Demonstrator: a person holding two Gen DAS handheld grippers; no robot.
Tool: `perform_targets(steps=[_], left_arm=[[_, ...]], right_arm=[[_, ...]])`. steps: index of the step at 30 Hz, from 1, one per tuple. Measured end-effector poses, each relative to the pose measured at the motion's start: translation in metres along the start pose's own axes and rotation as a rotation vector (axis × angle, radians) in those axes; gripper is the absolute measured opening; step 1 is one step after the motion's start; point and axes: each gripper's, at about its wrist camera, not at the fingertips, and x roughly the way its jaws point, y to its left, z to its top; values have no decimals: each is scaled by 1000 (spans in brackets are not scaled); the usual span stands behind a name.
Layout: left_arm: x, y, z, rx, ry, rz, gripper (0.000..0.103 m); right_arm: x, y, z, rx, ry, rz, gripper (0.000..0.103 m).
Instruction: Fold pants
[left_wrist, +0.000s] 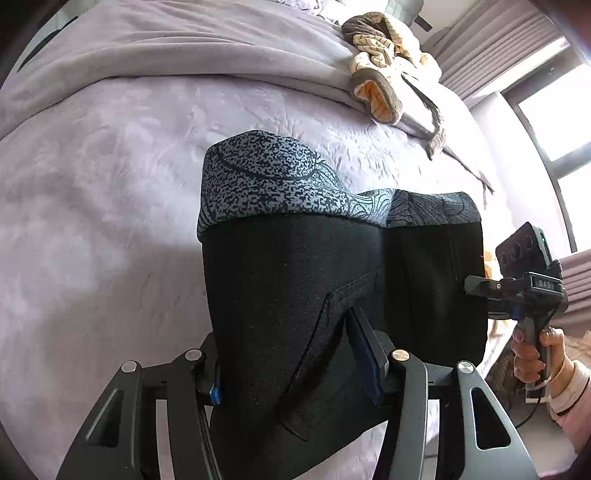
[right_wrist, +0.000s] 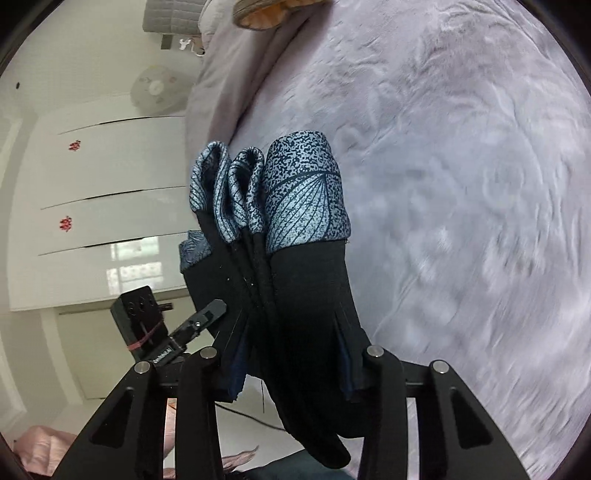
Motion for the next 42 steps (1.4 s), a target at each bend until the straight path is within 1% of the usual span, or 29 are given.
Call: perform_targets(steps=[3, 5, 7, 9, 10, 11, 12, 13, 14, 16, 17, 19, 21, 25, 27, 29, 30, 31, 32, 33, 38, 42], left_arm=[[-12, 6, -19, -14, 12, 10, 56], [-12, 12, -32, -22, 22, 23, 56], [-3, 19, -41, -29, 41, 55, 56], [13, 29, -48, -52, 66, 104, 57], [20, 36, -51, -69, 64, 129, 66], [22, 40, -53, -83, 48, 143, 76], [23, 44, -53, -96, 36, 160, 81], [24, 48, -53, -107, 33, 174, 88], [24, 49, -53, -108, 32, 181, 90], [23, 48, -53, -91, 37, 204, 91], [22, 46, -53, -79, 38, 216, 91], [21, 38, -54, -52, 40, 252, 91], [20, 33, -56, -37, 48, 277, 91], [15, 24, -59, -19, 56, 355, 91], [12, 21, -62, -11, 63, 387, 91], [8, 15, -64, -1, 64, 403, 91], [6, 11, -65, 5, 61, 414, 91], [5, 8, -65, 8, 60, 422, 91], [4, 5, -66, 10, 59, 435, 91], [4, 2, -66, 9, 60, 448, 91], [-1, -15, -71, -18, 61, 483, 91], [-6, -33, -79, -59, 50, 514, 91]], right_arm=[[0, 3, -23, 24, 12, 28, 42], [3, 0, -40, 47, 18, 43, 42], [5, -4, -49, 52, 22, 29, 42], [15, -12, -59, 72, 26, -11, 42], [25, -14, -63, 81, 29, -39, 42], [30, -19, -66, 88, 30, -89, 42], [32, -23, -67, 96, 24, -121, 42], [32, -27, -68, 115, 10, -132, 44], [30, -28, -69, 126, -2, -136, 46], [28, -27, -71, 113, -7, -185, 50], [28, -24, -71, 89, -2, -236, 54], [29, -17, -73, 48, 8, -317, 56], [30, -12, -75, 30, 8, -367, 59], [29, 3, -81, -10, -14, -499, 68], [27, 15, -88, -32, -28, -553, 68], [22, 24, -97, -58, -45, -602, 69], [17, 25, -98, -71, -52, -618, 69], [14, 29, -103, -83, -58, -628, 72], [10, 28, -103, -91, -61, -630, 78], [10, 29, -103, -98, -66, -635, 79], [2, 42, -118, -146, -66, -666, 80], [7, 51, -114, -199, -61, -682, 86]])
